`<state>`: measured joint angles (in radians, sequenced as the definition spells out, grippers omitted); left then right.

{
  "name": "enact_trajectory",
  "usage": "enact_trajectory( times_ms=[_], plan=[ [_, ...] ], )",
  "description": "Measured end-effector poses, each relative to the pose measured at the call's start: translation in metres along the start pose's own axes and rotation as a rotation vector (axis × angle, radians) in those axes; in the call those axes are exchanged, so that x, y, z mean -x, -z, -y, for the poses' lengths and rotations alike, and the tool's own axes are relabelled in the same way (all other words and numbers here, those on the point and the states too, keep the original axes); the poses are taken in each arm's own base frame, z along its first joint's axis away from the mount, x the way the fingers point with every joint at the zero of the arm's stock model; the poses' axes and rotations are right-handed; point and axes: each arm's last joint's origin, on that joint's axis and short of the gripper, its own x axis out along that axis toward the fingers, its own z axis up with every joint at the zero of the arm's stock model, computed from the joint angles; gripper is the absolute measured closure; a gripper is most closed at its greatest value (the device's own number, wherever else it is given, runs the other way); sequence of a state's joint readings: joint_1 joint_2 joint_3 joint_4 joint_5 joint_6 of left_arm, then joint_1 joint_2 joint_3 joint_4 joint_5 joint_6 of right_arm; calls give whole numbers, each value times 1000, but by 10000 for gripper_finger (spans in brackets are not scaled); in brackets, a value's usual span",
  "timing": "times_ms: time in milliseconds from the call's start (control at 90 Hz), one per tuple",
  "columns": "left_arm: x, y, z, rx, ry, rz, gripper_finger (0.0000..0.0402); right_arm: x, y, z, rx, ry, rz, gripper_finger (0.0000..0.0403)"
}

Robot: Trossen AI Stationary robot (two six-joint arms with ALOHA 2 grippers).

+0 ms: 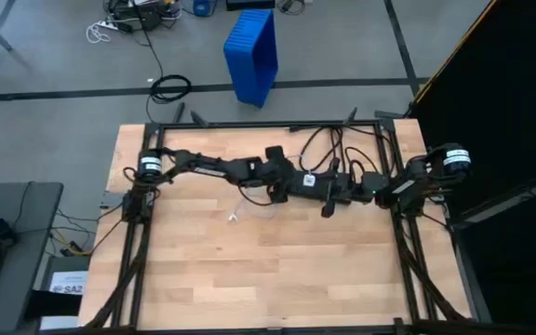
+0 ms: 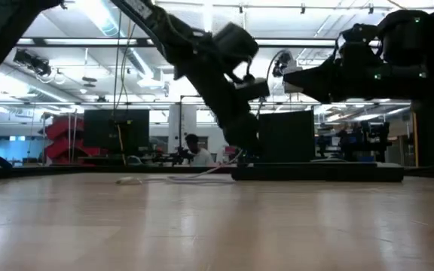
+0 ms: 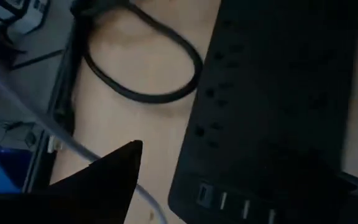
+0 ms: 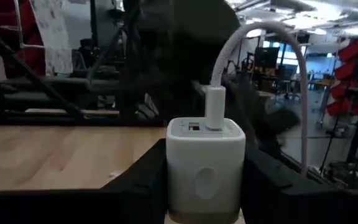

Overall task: Insert USB
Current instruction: Insert the white charger adapter into the black outlet extension

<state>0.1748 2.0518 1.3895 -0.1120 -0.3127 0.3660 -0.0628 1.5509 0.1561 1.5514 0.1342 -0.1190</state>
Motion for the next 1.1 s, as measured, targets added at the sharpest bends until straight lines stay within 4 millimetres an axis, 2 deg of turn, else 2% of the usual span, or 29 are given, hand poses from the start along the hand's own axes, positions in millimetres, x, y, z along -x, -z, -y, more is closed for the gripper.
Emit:
enact_trajectory(
  times_ms=[200, 322, 567, 1100],
  plan=[
    [-12, 1, -29, 132, 45, 58, 106, -5, -4, -1, 13, -39, 26, 289],
    [-13, -2, -36, 197, 112, 124, 121, -5, -4, -2, 14, -49, 28, 289],
    [-20, 14, -22, 242, 339, 14, 135, -5, -4, -2, 10, -48, 29, 289],
    [-9, 31, -7, 195, 414, -206, 136, -7, -5, -9, -19, -89, 26, 289]
  ],
)
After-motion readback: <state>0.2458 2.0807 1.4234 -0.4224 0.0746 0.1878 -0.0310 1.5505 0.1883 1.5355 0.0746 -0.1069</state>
